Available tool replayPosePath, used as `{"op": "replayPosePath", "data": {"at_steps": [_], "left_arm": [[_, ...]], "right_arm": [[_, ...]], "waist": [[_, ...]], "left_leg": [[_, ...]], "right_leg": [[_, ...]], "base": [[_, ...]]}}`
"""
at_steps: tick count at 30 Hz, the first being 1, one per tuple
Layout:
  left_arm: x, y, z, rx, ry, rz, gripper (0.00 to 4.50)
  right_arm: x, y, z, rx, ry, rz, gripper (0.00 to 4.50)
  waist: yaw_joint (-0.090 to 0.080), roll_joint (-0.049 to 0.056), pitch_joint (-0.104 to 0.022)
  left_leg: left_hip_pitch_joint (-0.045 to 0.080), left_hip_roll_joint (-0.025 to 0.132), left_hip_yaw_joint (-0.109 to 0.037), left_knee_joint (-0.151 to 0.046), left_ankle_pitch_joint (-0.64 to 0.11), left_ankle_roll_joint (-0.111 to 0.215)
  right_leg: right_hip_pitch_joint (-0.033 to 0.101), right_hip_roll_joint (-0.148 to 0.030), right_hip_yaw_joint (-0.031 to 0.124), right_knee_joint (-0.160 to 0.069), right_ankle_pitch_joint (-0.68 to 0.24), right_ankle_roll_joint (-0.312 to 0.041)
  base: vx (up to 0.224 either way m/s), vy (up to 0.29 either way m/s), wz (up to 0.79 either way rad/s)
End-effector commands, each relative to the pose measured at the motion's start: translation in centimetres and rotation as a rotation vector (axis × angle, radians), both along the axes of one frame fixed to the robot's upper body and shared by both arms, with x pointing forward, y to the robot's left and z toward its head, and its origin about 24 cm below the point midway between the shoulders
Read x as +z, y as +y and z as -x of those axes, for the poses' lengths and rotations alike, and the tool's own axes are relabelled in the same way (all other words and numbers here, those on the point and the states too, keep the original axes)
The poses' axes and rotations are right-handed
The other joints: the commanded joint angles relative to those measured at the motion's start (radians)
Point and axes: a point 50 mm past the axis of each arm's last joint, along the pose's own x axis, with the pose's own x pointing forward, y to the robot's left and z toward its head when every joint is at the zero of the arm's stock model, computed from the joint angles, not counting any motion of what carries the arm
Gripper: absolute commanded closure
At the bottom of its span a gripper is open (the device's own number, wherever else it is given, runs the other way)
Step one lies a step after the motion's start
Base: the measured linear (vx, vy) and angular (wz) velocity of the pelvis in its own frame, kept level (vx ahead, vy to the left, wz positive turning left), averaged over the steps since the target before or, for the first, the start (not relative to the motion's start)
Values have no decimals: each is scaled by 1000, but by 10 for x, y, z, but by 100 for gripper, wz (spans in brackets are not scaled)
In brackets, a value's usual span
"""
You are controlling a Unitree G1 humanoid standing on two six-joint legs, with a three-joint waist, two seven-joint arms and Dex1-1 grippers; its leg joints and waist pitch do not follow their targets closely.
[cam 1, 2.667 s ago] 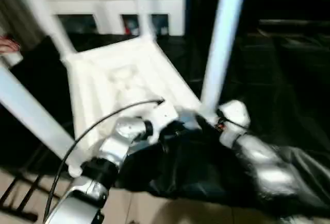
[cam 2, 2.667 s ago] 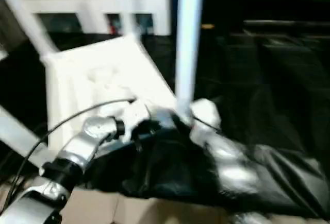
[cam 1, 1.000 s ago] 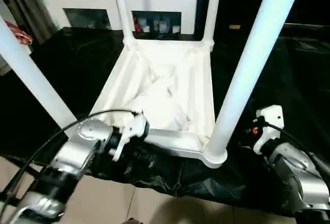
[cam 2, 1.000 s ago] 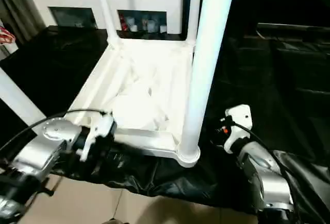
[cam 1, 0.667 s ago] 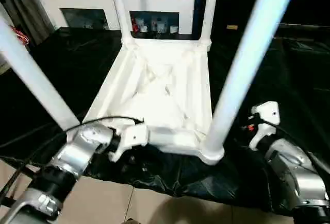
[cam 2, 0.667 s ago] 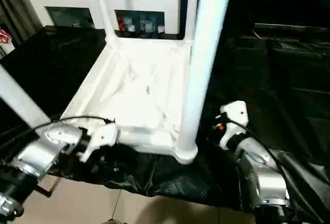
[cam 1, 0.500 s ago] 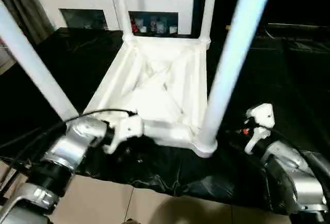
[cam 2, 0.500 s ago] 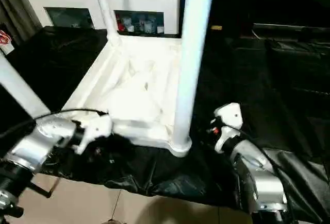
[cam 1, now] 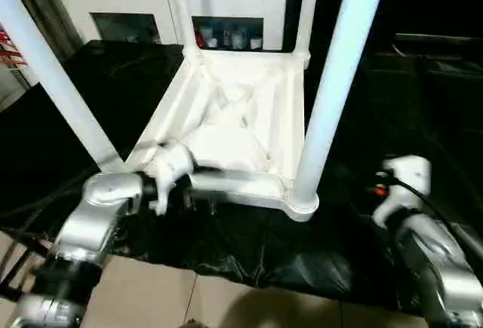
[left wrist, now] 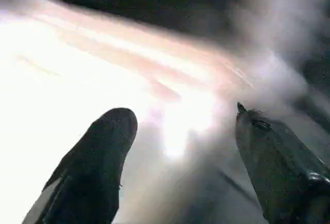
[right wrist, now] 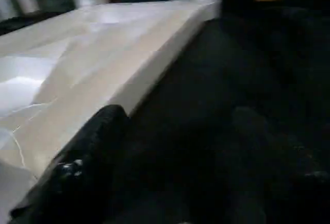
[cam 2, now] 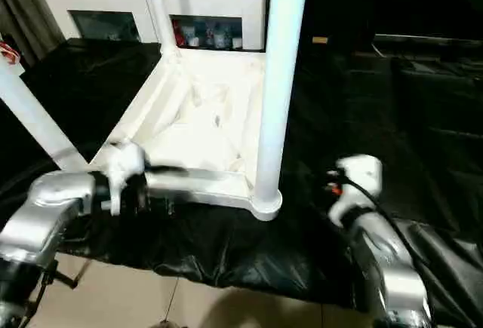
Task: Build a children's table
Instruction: Rotate leg to tighten
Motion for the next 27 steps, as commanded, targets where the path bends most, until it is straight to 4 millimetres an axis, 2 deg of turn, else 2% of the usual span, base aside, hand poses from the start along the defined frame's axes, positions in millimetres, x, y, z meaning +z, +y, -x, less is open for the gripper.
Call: {"op": "replayPosePath", "data": {"at_steps": [1,2,3,4,5,6,7,8,9,10,11,12,13,14,15,16,17,18,19,20,21,22,23,24,25,26,27], "left_arm": [[2,9,1,181,-39,31,90],[-1,11,5,271,-38,61,90],[-5,12,12,354,-42,82,90],[-6,13,20,417,-61,102,90],[-5,14,25,458,-72,115,90],[-8,13,33,491,-76,130,90],[-10,13,40,516,-59,135,90],[-11,12,44,529,-50,137,90],[-12,10,48,538,-43,140,90],[-11,9,50,546,-41,142,90],[-12,8,53,554,-49,142,90],[-12,7,54,558,-61,139,90],[-12,7,54,558,-61,139,90],[-13,7,57,571,-102,89,90],[-13,7,57,569,-110,77,90],[-13,6,58,565,-133,34,90],[-14,5,59,568,-137,21,90],[-13,6,58,593,-131,48,90],[-15,6,58,607,-122,68,90],[-16,7,58,625,-117,91,90],[-19,10,61,663,-91,100,90],[-19,10,62,679,-76,112,90],[-19,10,63,682,-72,116,90],[-19,12,66,696,-70,128,63],[-21,14,71,722,-64,126,56],[-20,16,77,739,-77,131,56],[-20,18,81,760,-93,127,51]], "right_arm": [[8,5,5,-14,-31,12,41],[11,8,10,-26,-45,18,36],[12,14,16,-27,-34,-3,36],[12,20,20,-15,-18,-12,36],[12,23,24,-9,-2,-19,36],[11,31,28,28,7,-20,36],[8,35,33,26,30,-34,36],[5,36,36,6,44,-56,36],[3,37,39,-10,58,-88,36],[2,38,40,-26,68,-109,36],[-1,38,43,-22,76,-92,36],[-2,38,44,-19,79,-77,36],[-2,38,44,-19,79,-77,36],[-3,36,45,-43,78,-63,36],[-3,36,45,-48,76,-63,36],[-3,31,45,-79,67,-72,36],[-2,29,45,-93,63,-77,36],[-1,23,44,-122,52,-72,36],[-2,17,43,-141,49,-61,36],[-3,12,43,-161,47,-49,36],[-2,5,44,-165,47,-44,36],[-1,2,45,-154,46,-47,36],[0,1,45,-151,46,-48,7],[2,-1,47,-121,48,-46,0],[4,-3,49,-72,46,-41,0],[7,-5,51,-16,45,-33,0],[8,-5,51,29,42,-26,0]], "waist": [[1,-22,-49],[2,-20,-50],[-6,-45,-48],[-5,-36,-47],[-6,-44,-44],[-8,-54,-46],[-2,-48,-43],[-8,-43,-46],[0,-54,-52],[13,-73,-46],[35,-84,-45],[41,-100,-44],[60,-95,-45],[70,-96,-27],[61,-83,-26],[23,-51,-24],[3,-30,-35],[-5,-6,-41],[-5,20,-33],[-19,20,-31],[-35,26,-39],[-46,15,-49],[-48,8,-54],[-50,-10,-63],[-36,-36,-73],[-20,-58,-61],[-10,-60,-57]], "left_leg": [[-3,8,5,-70,-279,43],[2,5,4,-70,-290,40],[-8,7,2,-74,-276,34],[-11,8,-2,-77,-274,28],[-9,10,0,-76,-279,33],[-9,10,2,-75,-286,38],[-7,5,5,-74,-299,53],[35,8,38,-44,-325,22],[32,3,49,-32,-329,6],[37,-4,57,-5,-392,28],[34,-12,41,35,-403,64],[5,-26,24,58,-373,83],[-10,-32,2,76,-328,97],[-11,-35,-31,92,-291,102],[-1,-32,-46,54,-282,93],[52,-14,-37,-44,-372,46],[65,31,-32,-74,-510,-1],[-5,61,-97,-138,-544,-58],[15,119,-103,-161,-572,-121],[28,145,-114,-162,-501,-138],[38,173,-144,-145,-315,-116],[63,164,-143,-109,-160,-3],[67,153,-140,-94,-90,62],[54,104,-124,-51,50,157],[-8,11,-62,1,57,167],[-51,-25,-46,7,6,163],[-37,-19,-48,6,-46,158]], "right_leg": [[50,-19,23,-77,-314,-152],[45,-19,22,-83,-360,-134],[50,-16,24,-85,-360,-108],[53,-16,24,-79,-364,-98],[47,-18,27,-87,-386,-78],[44,-19,29,-92,-403,-66],[39,-32,36,-101,-470,-53],[-10,-14,71,-126,-537,-33],[-11,-11,114,-117,-533,-32],[-29,-14,157,-129,-596,-18],[-20,-43,232,-149,-692,-16],[13,-61,272,-155,-730,-13],[34,-82,315,-162,-740,-16],[22,-69,360,-179,-791,-12],[11,-20,341,-166,-754,-14],[-63,123,225,-109,-563,0],[-84,142,132,-23,-346,-11],[-3,87,71,61,-77,-35],[-15,67,37,47,-15,-76],[-22,59,24,52,-1,-85],[-16,50,4,82,-41,-63],[-17,28,9,69,-97,-25],[-12,13,20,59,-97,-17],[14,-21,46,19,-19,-46],[69,-63,73,-26,179,-92],[100,-101,77,-35,317,-53],[85,-102,77,-47,279,-19]], "base": [[0,0,0],[0,0,0],[0,0,0],[0,0,0],[0,0,0],[0,0,0],[0,0,0],[0,0,0],[0,0,0],[-27,11,-34],[-34,83,-39],[-34,83,-39],[-25,188,-46],[-22,250,-54],[-22,250,-54],[-81,204,-52],[-134,172,-44],[-134,172,-44],[-64,157,-10],[-3,99,7],[-3,99,7],[-9,58,-9],[0,0,0],[0,0,0],[-49,-62,-17],[-97,-102,-18],[-76,-85,-10]]}}
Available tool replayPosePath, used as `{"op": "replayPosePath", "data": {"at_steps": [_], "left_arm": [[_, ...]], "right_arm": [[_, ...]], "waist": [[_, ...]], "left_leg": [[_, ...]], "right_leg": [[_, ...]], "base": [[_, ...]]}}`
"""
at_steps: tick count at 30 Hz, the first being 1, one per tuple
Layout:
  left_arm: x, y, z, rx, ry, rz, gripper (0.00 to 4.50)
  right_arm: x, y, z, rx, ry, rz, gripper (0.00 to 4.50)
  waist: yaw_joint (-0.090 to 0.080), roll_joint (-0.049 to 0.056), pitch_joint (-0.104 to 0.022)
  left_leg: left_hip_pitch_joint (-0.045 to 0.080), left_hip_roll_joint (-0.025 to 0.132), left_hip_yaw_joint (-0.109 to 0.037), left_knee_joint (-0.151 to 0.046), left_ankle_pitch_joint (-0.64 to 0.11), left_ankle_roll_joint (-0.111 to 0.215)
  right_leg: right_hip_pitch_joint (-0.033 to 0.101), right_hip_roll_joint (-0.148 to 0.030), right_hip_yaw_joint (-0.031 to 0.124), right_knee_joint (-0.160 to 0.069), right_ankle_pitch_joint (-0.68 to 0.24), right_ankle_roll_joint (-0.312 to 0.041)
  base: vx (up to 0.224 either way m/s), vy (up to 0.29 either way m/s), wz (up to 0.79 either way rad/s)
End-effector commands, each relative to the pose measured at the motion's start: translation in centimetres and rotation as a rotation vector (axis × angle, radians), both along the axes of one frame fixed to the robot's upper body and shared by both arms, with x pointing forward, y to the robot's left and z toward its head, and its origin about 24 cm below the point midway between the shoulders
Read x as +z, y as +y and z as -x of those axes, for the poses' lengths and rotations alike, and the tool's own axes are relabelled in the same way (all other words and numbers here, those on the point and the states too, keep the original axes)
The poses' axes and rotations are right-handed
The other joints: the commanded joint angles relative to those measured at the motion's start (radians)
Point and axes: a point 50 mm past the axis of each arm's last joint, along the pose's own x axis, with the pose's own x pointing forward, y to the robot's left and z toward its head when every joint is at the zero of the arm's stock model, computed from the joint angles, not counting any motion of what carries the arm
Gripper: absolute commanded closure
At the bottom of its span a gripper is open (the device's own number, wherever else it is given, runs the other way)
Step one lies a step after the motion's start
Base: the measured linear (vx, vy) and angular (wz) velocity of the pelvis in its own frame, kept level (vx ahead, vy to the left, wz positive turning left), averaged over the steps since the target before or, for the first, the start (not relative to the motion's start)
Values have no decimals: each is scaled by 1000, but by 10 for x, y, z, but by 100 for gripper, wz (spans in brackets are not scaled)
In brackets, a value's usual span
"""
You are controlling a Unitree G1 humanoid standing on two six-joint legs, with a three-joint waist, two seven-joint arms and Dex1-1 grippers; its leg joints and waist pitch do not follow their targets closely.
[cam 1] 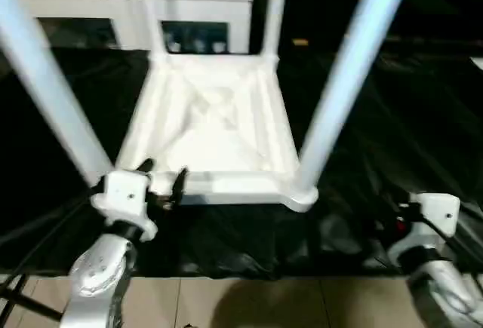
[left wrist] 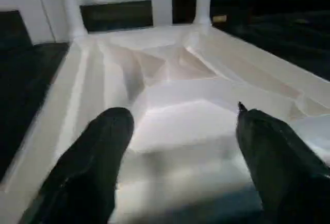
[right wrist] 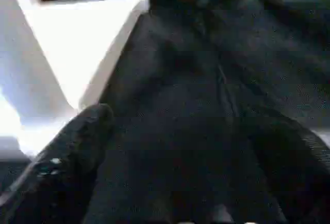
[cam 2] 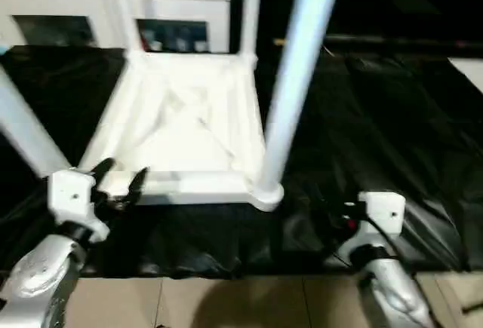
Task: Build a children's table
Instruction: Rotate leg to tighten
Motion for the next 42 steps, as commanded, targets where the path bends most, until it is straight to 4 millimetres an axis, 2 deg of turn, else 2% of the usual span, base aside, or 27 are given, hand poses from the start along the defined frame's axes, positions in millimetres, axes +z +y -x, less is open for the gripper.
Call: {"op": "replayPosePath", "data": {"at_steps": [1,2,4,5,6,7,8,9,11,13,14,15,16,17,18,20,21,22,25,26,27,29,30,33,38,39,42], "left_arm": [[7,8,7,63,-37,-17,36],[6,11,10,80,-42,-16,21],[7,19,19,157,-57,-22,8],[7,20,20,164,-60,-21,8],[8,24,22,192,-65,-22,4],[10,29,24,232,-79,-23,4],[11,33,25,256,-88,-25,4],[12,36,25,276,-90,-30,4],[12,39,28,340,-90,-20,4],[12,38,29,355,-80,-7,4],[12,39,28,356,-75,-2,4],[7,35,27,352,-49,34,4],[3,34,25,350,-33,52,4],[2,34,23,349,-24,62,4],[-2,34,18,331,-7,50,4],[-4,36,11,314,-2,48,4],[-7,37,1,294,15,56,4],[-7,37,0,293,18,56,4],[-14,46,-18,294,44,35,4],[-15,48,-20,303,46,36,4],[-15,54,-25,329,50,39,4],[-14,56,-30,348,47,45,4],[-13,59,-35,353,35,43,4],[-11,69,-40,386,26,37,4],[-10,73,-46,381,22,51,4],[-10,72,-47,383,21,49,32],[-10,71,-48,381,19,50,45]], "right_arm": [[9,5,-1,125,-37,-20,0],[11,7,-1,176,-49,-24,0],[15,12,3,319,-37,-64,0],[15,12,3,327,-35,-68,0],[15,14,3,361,-28,-86,0],[14,20,4,429,-13,-101,0],[13,25,4,476,-1,-105,0],[12,29,3,505,5,-116,0],[10,39,-2,565,13,-135,0],[10,45,-6,589,5,-141,0],[10,48,-9,594,0,-146,0],[9,55,-15,612,-11,-164,0],[9,59,-18,627,-16,-171,0],[8,61,-20,639,-18,-175,0],[8,65,-23,652,-19,-187,0],[8,69,-27,666,-21,-202,0],[7,75,-33,690,-18,-210,0],[7,75,-33,693,-18,-210,0],[1,88,-47,748,-6,-173,0],[1,89,-49,749,-7,-167,0],[3,93,-53,762,-7,-172,0],[6,94,-57,776,-8,-186,0],[8,96,-60,783,-18,-174,0],[9,102,-61,839,-14,-157,0],[10,108,-67,914,-12,-143,0],[10,109,-68,928,-14,-138,0],[11,111,-70,948,-20,-137,0]], "waist": [[20,-30,-23],[22,-25,-16],[23,-27,-6],[24,-22,0],[25,-26,4],[28,-21,7],[34,-32,8],[35,-31,14],[37,-30,9],[41,-38,3],[46,-28,-1],[44,-37,-1],[46,-42,-3],[46,-40,-6],[47,-49,-5],[52,-45,-11],[55,-56,-11],[58,-52,-15],[56,-46,-15],[53,-52,-15],[53,-66,-15],[54,-61,-16],[54,-79,-16],[58,-74,-16],[58,-87,-16],[58,-91,-15],[61,-92,-14]], "left_leg": [[9,58,-48,-68,-80,74],[13,70,-51,-81,-151,70],[21,90,-53,-96,-216,61],[22,95,-55,-102,-238,54],[31,102,-57,-107,-292,35],[36,104,-58,-109,-315,24],[45,103,-57,-107,-332,7],[47,103,-60,-113,-357,-9],[45,109,-67,-119,-351,-23],[43,115,-65,-122,-309,-21],[48,117,-64,-123,-270,-22],[47,117,-62,-124,-264,-19],[43,115,-63,-126,-245,-19],[43,113,-62,-124,-225,-19],[47,116,-60,-122,-207,-16],[50,115,-59,-117,-167,-19],[48,112,-57,-116,-144,-10],[52,107,-56,-112,-118,-7],[53,108,-54,-110,-113,-13],[52,109,-54,-110,-114,-12],[53,109,-52,-111,-107,-4],[55,111,-52,-109,-102,0],[55,116,-50,-110,-90,6],[59,115,-50,-109,-69,6],[60,117,-49,-112,-84,-11],[60,116,-48,-112,-99,-15],[61,119,-48,-113,-110,-19]], "right_leg": [[42,-133,52,-99,174,-9],[41,-118,45,-111,-69,-29],[34,-112,47,-128,-312,-69],[29,-110,48,-130,-364,-76],[23,-110,48,-136,-439,-90],[20,-112,50,-137,-466,-93],[20,-118,54,-141,-497,-95],[18,-118,55,-144,-516,-95],[25,-118,55,-134,-442,-103],[30,-118,56,-123,-324,-122],[29,-113,56,-112,-195,-142],[32,-112,54,-110,-169,-145],[36,-115,53,-101,-130,-156],[37,-115,52,-99,-102,-159],[35,-112,52,-99,-55,-159],[39,-114,53,-89,28,-161],[43,-114,52,-86,67,-160],[41,-114,51,-81,99,-168],[42,-115,50,-79,118,-180],[44,-116,50,-78,120,-185],[47,-119,50,-76,112,-192],[46,-122,51,-74,95,-200],[47,-121,51,-76,103,-200],[44,-121,49,-71,122,-202],[46,-124,49,-69,142,-216],[46,-125,50,-70,129,-221],[46,-127,51,-71,111,-221]], "base": [[-67,-64,-5],[0,0,0],[-26,-17,-1],[0,0,0],[-54,-15,0],[0,0,0],[-69,4,3],[0,0,0],[0,0,0],[0,0,0],[0,0,0],[0,0,0],[0,0,0],[0,0,0],[0,0,0],[0,0,0],[0,0,0],[0,0,0],[0,0,0],[0,0,0],[0,0,0],[0,0,0],[0,0,0],[0,0,0],[0,0,0],[0,0,0],[0,0,0]]}}
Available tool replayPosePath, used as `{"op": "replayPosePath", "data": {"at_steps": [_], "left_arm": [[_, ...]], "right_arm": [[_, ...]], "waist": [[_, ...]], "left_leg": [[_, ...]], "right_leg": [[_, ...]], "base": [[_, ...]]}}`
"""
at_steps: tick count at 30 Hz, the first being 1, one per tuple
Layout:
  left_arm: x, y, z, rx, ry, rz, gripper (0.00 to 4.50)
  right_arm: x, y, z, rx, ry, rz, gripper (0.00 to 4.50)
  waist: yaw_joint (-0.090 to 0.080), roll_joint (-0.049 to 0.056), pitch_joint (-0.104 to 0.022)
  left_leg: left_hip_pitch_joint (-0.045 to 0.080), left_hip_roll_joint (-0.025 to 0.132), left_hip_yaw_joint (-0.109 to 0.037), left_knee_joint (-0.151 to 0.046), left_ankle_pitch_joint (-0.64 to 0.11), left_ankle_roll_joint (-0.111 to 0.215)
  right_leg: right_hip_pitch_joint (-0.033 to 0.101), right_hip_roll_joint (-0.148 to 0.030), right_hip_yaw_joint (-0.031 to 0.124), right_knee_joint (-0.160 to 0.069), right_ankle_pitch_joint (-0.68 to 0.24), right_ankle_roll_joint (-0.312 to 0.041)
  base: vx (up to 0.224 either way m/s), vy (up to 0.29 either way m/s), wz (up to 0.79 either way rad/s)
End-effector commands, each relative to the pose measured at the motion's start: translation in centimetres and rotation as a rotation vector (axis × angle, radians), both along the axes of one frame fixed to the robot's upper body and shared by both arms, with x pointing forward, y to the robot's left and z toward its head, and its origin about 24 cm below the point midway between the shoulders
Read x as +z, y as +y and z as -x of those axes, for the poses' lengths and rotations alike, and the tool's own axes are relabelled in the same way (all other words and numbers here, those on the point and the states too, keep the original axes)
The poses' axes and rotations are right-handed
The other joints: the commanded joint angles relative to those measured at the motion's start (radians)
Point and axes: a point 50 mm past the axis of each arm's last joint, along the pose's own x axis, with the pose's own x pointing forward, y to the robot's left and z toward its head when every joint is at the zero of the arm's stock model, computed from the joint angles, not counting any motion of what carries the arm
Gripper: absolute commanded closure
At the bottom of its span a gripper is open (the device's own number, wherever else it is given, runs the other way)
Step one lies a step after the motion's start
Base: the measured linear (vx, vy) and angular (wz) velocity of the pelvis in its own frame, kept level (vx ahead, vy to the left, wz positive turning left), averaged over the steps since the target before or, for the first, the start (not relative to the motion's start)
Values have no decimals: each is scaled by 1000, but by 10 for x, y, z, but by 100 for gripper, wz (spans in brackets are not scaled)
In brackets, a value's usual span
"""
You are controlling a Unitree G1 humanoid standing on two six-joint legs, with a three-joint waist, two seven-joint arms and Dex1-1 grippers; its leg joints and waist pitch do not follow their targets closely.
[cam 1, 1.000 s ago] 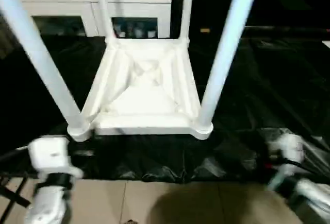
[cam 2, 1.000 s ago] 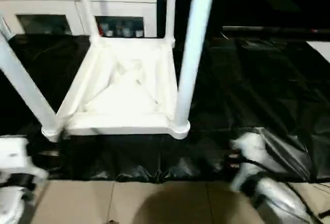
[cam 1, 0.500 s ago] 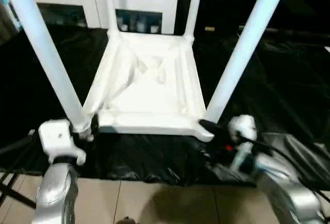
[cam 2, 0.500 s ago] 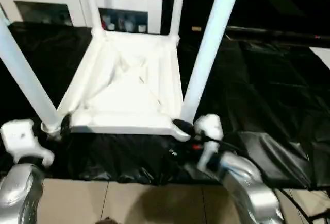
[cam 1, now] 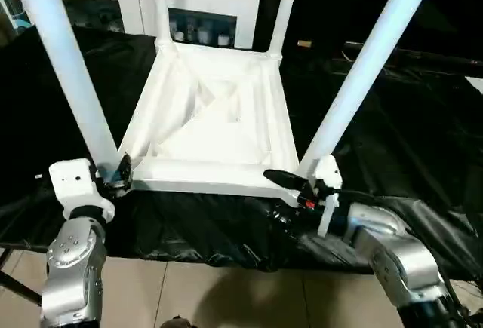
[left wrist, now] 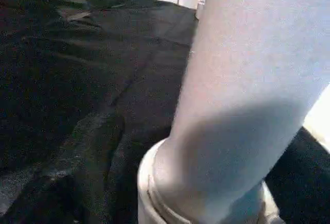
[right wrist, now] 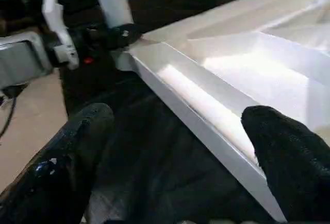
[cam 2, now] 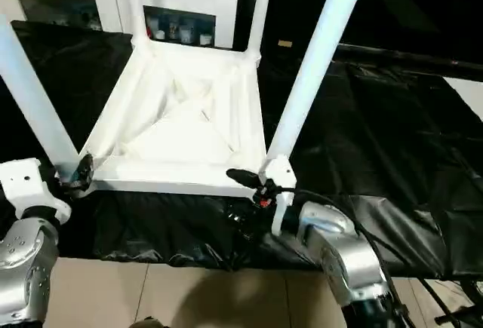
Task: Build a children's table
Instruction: Rotate leg to tighten, then flip table
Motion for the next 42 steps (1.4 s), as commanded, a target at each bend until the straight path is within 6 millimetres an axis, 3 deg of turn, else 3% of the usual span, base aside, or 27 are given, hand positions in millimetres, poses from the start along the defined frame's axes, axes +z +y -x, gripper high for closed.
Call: {"op": "replayPosePath", "data": {"at_steps": [1,13,17,20,22,25,26,29,32,35,42], "left_arm": [[0,-2,-3,-1,-6,6,57],[-4,-3,-2,-15,18,26,160],[-4,-13,-4,-26,13,135,180],[-3,-23,-8,-44,8,225,183],[0,-34,-13,-63,0,310,184],[6,-51,-20,-118,-13,413,184],[8,-55,-22,-132,-14,434,184],[17,-67,-28,-191,-26,481,184],[22,-76,-30,-243,-24,489,184],[27,-86,-31,-292,-14,493,185],[28,-90,-32,-277,1,507,185]], "right_arm": [[3,2,-4,23,-23,11,0],[-5,12,-4,100,-28,34,0],[-6,17,0,112,-18,19,0],[-9,17,2,108,-8,25,0],[-12,16,4,95,4,31,0],[-19,14,1,14,39,57,0],[-23,13,-3,-40,44,77,0],[-29,11,-11,-138,77,77,0],[-29,12,-17,-199,98,32,0],[-27,14,-24,-254,133,-31,0],[-16,19,-39,-340,194,-246,0]], "waist": [[4,12,-42],[7,13,-42],[7,9,-42],[6,3,-42],[8,5,-42],[20,3,-42],[28,-3,-42],[35,-4,-41],[36,-4,-38],[32,-5,-39],[31,-8,-44]], "left_leg": [[23,111,-52,-101,-120,-4],[22,111,-54,-103,-133,-5],[22,112,-53,-103,-128,-6],[21,112,-52,-102,-114,1],[21,112,-51,-100,-102,6],[23,110,-47,-96,-77,13],[22,108,-44,-94,-63,13],[25,105,-39,-94,-80,0],[22,109,-43,-102,-116,-19],[24,110,-44,-103,-109,-27],[22,108,-42,-95,-16,5]], "right_leg": [[16,-125,62,-54,97,-205],[16,-123,61,-53,88,-214],[16,-124,62,-53,91,-217],[17,-125,61,-53,88,-220],[16,-125,62,-53,88,-220],[14,-126,63,-53,93,-225],[12,-125,64,-52,84,-227],[5,-124,66,-56,42,-232],[8,-122,66,-57,9,-212],[7,-122,65,-54,41,-202],[13,-121,62,-44,147,-212]], "base": [[0,0,0],[0,0,0],[0,0,0],[0,0,0],[0,0,0],[0,0,0],[0,0,0],[0,0,0],[0,0,0],[0,0,0],[0,0,0]]}}
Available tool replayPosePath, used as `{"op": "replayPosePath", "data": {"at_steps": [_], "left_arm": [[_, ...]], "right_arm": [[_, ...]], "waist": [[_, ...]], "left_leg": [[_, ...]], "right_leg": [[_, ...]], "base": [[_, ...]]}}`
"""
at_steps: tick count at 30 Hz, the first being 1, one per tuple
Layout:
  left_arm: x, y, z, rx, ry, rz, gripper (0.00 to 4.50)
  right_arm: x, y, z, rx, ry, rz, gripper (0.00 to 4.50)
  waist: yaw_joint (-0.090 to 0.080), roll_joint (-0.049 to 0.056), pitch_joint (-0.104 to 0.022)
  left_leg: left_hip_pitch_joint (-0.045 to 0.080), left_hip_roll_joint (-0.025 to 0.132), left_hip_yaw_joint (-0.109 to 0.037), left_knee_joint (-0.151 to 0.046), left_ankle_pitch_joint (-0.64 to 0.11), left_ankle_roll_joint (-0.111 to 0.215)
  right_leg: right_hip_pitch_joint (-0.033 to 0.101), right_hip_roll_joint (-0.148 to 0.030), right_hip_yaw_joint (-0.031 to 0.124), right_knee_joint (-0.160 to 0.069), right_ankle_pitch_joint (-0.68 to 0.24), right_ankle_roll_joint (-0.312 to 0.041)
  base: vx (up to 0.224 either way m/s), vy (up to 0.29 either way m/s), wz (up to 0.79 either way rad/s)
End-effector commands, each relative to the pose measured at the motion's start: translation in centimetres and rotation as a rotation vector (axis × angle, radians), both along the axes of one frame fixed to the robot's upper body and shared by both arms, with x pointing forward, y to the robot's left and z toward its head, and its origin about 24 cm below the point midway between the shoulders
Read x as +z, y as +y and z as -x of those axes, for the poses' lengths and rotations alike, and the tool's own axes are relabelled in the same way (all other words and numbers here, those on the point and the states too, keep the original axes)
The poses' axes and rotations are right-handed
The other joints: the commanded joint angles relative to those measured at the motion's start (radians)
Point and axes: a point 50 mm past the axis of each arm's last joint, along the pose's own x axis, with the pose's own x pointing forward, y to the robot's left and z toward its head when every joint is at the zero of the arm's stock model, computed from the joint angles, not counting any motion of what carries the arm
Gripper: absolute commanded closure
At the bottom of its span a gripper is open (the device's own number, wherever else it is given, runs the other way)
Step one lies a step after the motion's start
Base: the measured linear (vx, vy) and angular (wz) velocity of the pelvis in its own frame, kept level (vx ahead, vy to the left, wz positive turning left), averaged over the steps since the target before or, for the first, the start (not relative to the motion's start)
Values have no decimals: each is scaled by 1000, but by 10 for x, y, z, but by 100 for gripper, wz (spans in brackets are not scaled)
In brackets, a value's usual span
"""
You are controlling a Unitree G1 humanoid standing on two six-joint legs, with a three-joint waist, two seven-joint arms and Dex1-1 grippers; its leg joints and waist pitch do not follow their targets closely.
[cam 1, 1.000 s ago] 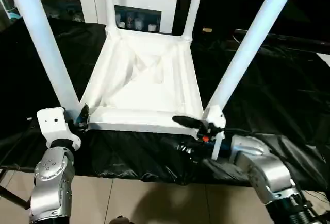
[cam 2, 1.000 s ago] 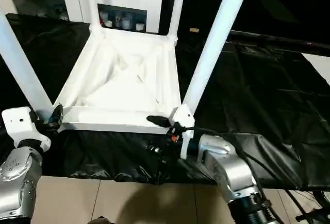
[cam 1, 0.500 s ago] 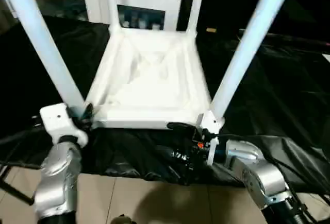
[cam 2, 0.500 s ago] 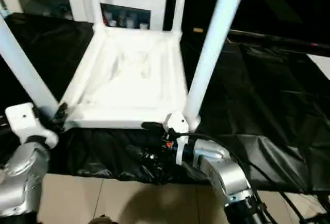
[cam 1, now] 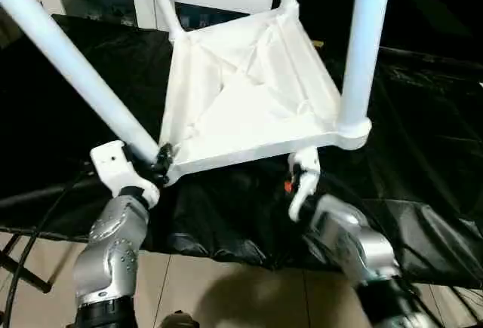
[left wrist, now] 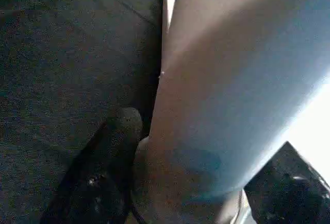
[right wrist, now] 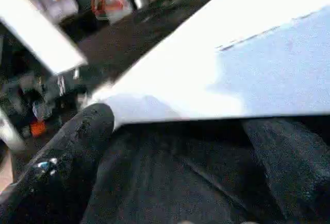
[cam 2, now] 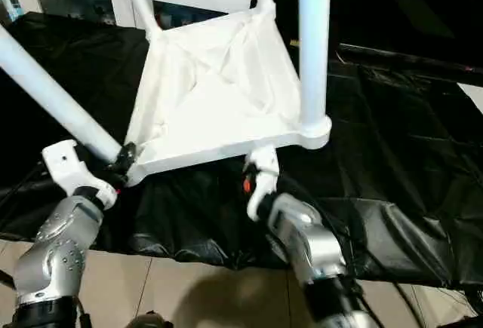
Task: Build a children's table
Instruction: Flip table
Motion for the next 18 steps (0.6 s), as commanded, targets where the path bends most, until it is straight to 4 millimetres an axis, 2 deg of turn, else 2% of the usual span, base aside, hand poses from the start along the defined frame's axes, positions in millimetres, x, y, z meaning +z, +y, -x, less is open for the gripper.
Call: {"op": "replayPosePath", "data": {"at_steps": [1,3,5,7,13,15,16,17,18], "left_arm": [[16,-22,-6,-82,-68,94,185],[16,-22,-6,-84,-66,93,185],[17,-23,-6,-86,-64,90,185],[17,-24,-6,-92,-63,82,185],[19,-26,-4,-110,-64,49,185],[20,-27,-3,-130,-68,30,185],[20,-28,-1,-144,-66,11,185],[20,-29,0,-156,-65,1,185],[20,-29,1,-165,-63,-7,185]], "right_arm": [[5,-8,-8,-64,18,-49,0],[5,-9,-13,-100,40,-68,0],[4,-10,-19,-150,74,-100,0],[7,-10,-25,-181,107,-179,0],[9,-10,-37,-240,160,-279,0],[12,-8,-41,-264,182,-344,0],[13,-8,-45,-285,205,-399,0],[14,-7,-47,-296,218,-436,0],[15,-7,-48,-306,232,-468,0]], "waist": [[-5,7,-55],[-7,7,-56],[-9,8,-53],[-8,8,-53],[-6,10,-56],[-6,19,-58],[-9,13,-58],[-7,24,-59],[-7,30,-58]], "left_leg": [[26,106,-46,-90,-7,10],[27,106,-46,-90,0,12],[25,105,-43,-93,-20,7],[28,106,-43,-95,-41,0],[28,104,-42,-91,4,3],[28,105,-44,-93,-1,-1],[28,104,-43,-93,-12,-2],[28,104,-43,-93,-13,-5],[26,104,-44,-94,-21,-8]], "right_leg": [[24,-117,61,-52,164,-207],[24,-118,61,-50,165,-211],[23,-122,63,-53,124,-219],[23,-120,63,-55,97,-211],[23,-118,60,-50,153,-210],[23,-119,59,-47,159,-210],[24,-118,59,-49,155,-212],[24,-121,59,-47,160,-215],[23,-120,59,-47,157,-217]], "base": [[0,0,0],[0,0,0],[0,0,0],[0,0,0],[0,0,0],[0,0,0],[0,0,0],[0,0,0],[0,0,0]]}}
